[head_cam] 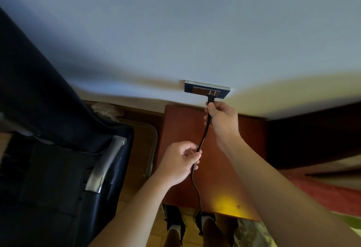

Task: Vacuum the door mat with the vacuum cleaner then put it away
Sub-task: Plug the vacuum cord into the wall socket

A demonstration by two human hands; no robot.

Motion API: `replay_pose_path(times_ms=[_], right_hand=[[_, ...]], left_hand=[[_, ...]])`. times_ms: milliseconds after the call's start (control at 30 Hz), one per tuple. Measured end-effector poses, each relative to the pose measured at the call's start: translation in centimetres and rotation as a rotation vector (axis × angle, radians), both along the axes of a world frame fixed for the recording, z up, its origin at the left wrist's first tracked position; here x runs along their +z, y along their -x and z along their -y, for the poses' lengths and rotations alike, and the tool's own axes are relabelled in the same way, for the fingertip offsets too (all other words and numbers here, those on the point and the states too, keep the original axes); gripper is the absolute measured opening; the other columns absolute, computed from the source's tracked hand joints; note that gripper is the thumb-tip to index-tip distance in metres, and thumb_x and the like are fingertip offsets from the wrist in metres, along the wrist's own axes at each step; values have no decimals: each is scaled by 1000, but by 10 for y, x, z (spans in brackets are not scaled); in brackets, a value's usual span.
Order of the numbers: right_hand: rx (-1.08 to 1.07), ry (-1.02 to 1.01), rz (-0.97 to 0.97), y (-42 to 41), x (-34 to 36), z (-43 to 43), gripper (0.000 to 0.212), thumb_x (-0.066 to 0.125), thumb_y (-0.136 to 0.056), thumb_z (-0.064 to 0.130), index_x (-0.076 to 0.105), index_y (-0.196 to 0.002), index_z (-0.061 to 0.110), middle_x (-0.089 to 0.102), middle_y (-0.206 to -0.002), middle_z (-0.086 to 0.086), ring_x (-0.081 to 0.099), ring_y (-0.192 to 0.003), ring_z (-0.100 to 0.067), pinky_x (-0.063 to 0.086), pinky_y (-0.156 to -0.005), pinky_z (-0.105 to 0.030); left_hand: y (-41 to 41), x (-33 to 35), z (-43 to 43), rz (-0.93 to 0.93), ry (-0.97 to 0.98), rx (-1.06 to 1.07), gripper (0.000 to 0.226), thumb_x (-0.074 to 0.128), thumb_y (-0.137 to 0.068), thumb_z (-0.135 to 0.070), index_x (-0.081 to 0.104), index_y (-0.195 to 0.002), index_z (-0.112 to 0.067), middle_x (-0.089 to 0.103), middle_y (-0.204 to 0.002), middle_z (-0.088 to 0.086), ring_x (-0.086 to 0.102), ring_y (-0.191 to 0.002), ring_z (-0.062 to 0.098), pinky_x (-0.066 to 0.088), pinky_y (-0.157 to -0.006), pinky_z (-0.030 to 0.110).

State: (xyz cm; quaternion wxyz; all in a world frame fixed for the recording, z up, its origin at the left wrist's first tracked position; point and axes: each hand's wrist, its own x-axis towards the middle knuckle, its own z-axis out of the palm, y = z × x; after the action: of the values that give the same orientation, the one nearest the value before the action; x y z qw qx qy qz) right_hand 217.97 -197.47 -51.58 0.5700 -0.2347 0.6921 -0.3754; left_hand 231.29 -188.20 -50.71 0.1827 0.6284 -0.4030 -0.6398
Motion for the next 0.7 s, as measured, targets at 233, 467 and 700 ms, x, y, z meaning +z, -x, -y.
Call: replay_pose_path(times_ms=[233,467,700], right_hand=[[-91,-20,70,-3,-1,3,13,56,-100,7,68,-96,5,60,-77,-4,54,-60,-14,50,-58,-25],[-179,-34,95,-6,4,17,14,55,-100,5,66,-92,5,57,-75,-6,52,-57,-11,49,-55,-23],[-195,-31,119,-7,2,19,12,55,-98,2,64,-90,3,55,-73,-7,51,-56,-14,46,-53,-25]], left_hand=[[3,-5,2,20,18,32,11,63,-98,-7,74,-95,-7,70,-88,20,68,-68,18,51,-57,16],[4,-4,14,5,39,61,11,63,-98,-9,74,-95,-8,69,-85,19,69,-69,23,53,-57,19],[4,-1,12,-12,64,68,11,63,-98,-9,74,-95,-7,69,-87,22,68,-69,20,52,-56,18]])
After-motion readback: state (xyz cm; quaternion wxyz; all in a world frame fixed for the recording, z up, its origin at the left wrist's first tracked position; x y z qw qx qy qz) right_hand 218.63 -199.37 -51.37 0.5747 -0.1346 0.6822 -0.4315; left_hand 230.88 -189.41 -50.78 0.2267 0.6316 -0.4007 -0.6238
